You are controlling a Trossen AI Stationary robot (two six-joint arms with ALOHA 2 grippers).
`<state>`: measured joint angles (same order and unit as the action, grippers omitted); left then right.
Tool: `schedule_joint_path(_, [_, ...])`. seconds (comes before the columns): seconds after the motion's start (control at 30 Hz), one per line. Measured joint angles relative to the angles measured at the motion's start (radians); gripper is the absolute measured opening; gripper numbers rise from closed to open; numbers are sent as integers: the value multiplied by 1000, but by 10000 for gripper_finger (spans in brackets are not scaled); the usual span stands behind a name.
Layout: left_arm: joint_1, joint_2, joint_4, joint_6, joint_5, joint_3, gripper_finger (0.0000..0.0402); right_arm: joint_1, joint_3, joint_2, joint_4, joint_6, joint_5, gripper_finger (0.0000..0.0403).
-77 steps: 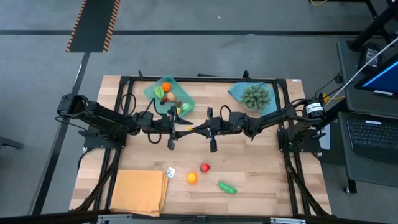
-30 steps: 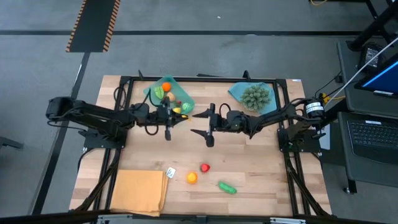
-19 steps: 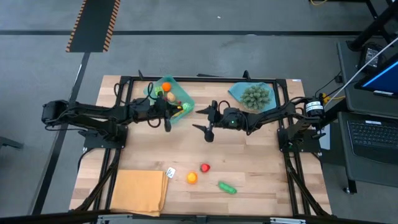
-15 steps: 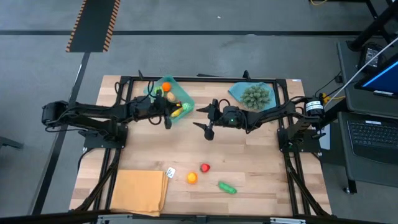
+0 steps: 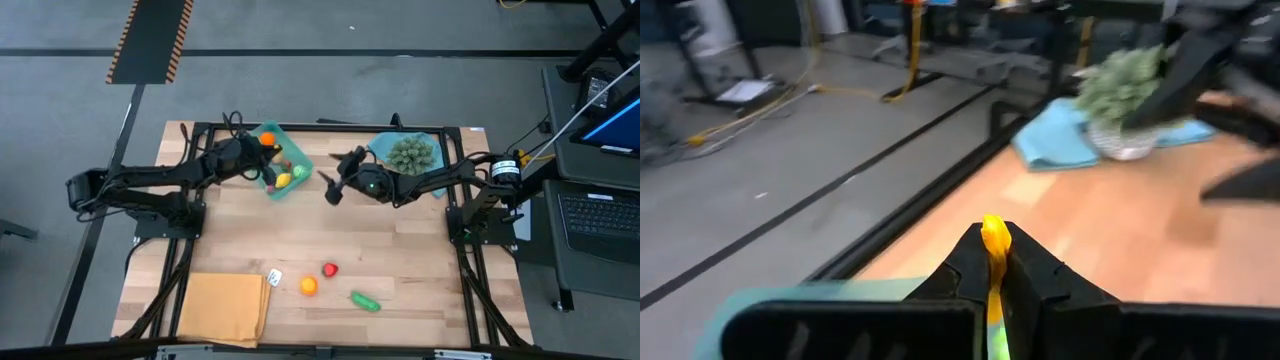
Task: Pick and placing Produce into tupperware
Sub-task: Put the yellow corn into the blue bin
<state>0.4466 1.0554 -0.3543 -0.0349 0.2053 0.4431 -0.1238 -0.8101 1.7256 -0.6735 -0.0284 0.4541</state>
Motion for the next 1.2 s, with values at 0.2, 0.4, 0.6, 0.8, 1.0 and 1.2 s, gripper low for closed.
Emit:
schedule_joint_path(0.2, [46,-6,106,-14,66,0,3,2,0,-1,32,3,215,312])
schedule_joint_path(0.4, [71,-52,210,-21,71,0,3,3,0,-1,70,20,204,312])
schedule_joint_path(0.6, [96,-123,312,-51,71,4,3,-3,0,-11,78,19,109,312])
schedule_joint_path(0.8, [129,-112,587,-72,70,151,2,-13,0,-46,107,0,45,312])
schedule_joint_path(1.0, [161,-20,899,-94,39,332,2,-12,0,-53,120,-3,38,312])
schedule_joint_path(1.2, [215,114,1122,-82,-40,490,2,-12,0,-53,119,-6,36,312])
